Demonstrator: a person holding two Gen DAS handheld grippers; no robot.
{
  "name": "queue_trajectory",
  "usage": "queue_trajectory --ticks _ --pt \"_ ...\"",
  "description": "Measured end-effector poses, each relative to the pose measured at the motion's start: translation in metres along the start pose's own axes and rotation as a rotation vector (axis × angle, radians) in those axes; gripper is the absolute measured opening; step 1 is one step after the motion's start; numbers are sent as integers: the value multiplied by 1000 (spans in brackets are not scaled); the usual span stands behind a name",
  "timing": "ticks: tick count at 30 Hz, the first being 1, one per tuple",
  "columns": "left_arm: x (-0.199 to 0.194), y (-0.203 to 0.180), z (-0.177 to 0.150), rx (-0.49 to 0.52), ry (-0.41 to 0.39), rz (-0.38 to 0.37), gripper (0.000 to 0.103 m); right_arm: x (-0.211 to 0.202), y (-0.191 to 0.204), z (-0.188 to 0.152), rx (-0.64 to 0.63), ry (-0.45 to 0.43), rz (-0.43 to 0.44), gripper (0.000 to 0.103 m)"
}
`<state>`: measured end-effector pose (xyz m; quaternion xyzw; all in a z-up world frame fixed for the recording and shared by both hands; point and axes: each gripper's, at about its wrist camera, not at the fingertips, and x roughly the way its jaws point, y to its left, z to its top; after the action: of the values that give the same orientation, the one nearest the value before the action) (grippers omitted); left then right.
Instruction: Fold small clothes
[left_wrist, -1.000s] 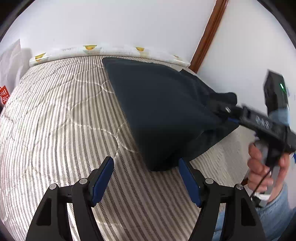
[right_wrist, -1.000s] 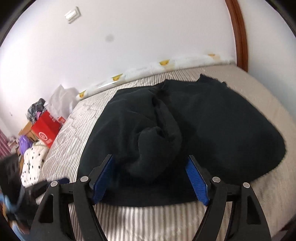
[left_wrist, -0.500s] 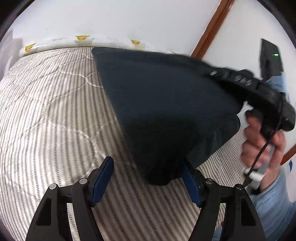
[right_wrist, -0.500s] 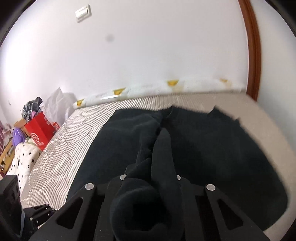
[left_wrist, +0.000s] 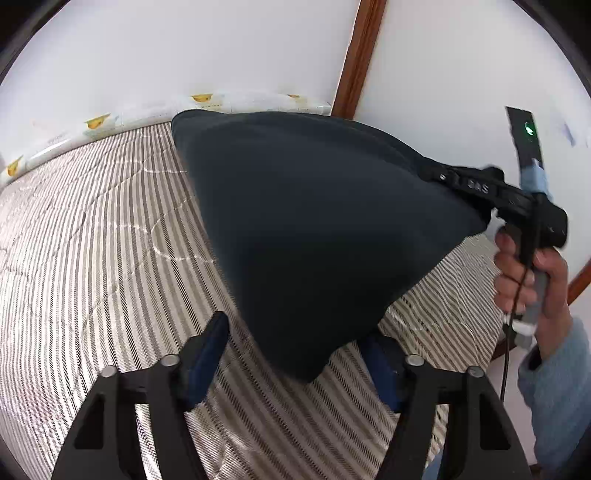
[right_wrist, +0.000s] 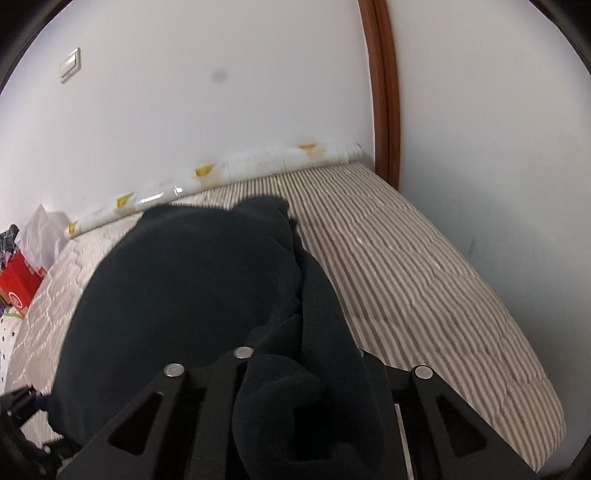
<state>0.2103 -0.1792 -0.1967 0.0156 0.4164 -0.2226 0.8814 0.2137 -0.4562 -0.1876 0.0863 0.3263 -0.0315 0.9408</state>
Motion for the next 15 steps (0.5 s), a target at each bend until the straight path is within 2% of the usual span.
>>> queue_trajectory --ticks 1,2,3,4,6,8,9,10,11,12,15 --pt "-1 -1 0 -5 -4 21 51 -4 -4 -2 15 -14 -20 38" --pt "-1 0 1 -24 -8 33 47 -7 -8 -6 30 -21 -40 45" --pt "-1 4 4 -55 -11 23 43 -9 -13 -9 50 -15 -61 57" --pt "-3 8 5 -84 -12 1 40 -9 -19 -11 65 0 -67 64" --pt "-4 15 8 -117 -19 -21 33 0 -29 -19 120 76 -34 69" --pt "-9 20 12 -120 -30 -25 29 9 -31 -25 162 126 -3 69" --pt "-10 21 13 -123 -39 -24 27 16 -31 -25 186 159 16 68" --pt "-18 26 9 -131 -55 -21 26 20 -30 -25 199 183 48 57" --pt "-20 28 10 -141 -70 -21 25 25 -27 -23 216 199 122 43" --pt "-28 37 8 -147 -77 -23 24 25 -24 -20 225 197 131 26" --pt "-38 51 14 -181 -127 -6 22 27 7 -9 143 162 80 22"
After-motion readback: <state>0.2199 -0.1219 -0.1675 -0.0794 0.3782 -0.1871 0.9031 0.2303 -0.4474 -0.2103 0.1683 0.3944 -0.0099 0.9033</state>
